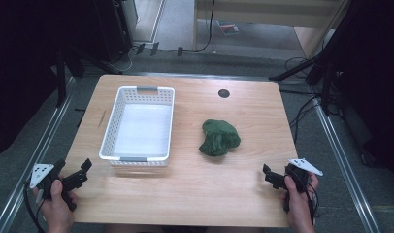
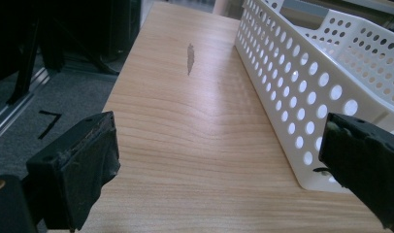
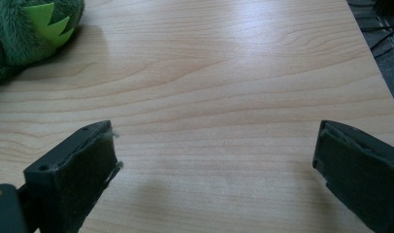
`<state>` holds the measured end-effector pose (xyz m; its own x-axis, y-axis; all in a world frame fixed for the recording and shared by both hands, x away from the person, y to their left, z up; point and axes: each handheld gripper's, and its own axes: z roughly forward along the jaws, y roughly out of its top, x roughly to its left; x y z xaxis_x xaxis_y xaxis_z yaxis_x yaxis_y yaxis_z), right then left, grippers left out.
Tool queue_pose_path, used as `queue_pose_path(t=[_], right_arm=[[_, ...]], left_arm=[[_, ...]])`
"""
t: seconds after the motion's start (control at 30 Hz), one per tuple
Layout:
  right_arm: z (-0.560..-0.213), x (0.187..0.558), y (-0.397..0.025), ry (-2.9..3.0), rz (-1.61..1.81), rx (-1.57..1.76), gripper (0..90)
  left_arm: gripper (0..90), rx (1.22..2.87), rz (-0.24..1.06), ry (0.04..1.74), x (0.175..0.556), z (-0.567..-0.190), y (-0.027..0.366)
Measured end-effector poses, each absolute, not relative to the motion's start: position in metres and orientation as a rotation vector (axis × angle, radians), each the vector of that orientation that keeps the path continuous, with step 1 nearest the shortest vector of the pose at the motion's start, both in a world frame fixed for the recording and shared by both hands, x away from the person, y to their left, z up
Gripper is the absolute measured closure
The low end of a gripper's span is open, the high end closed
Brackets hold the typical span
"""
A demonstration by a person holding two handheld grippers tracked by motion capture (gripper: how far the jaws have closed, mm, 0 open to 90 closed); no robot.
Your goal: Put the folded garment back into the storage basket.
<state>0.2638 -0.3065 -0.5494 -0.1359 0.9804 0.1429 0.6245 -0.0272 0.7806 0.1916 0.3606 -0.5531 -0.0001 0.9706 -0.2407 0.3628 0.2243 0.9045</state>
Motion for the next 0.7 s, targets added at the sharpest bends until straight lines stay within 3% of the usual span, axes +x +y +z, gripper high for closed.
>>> queue_pose_path(t=[0.4, 0.7], right_arm=[[-0.549, 0.264, -0.307, 1.793, 1.023, 1.689, 1.9], [-0.550, 0.264, -0.307, 1.796, 1.025, 1.680, 1.9]], left_arm=[[1.4, 1.263, 0.796, 1.548, 0.190, -0.547, 0.363], [1.5, 1.270, 0.775, 1.549, 0.182, -0.515, 0.358]])
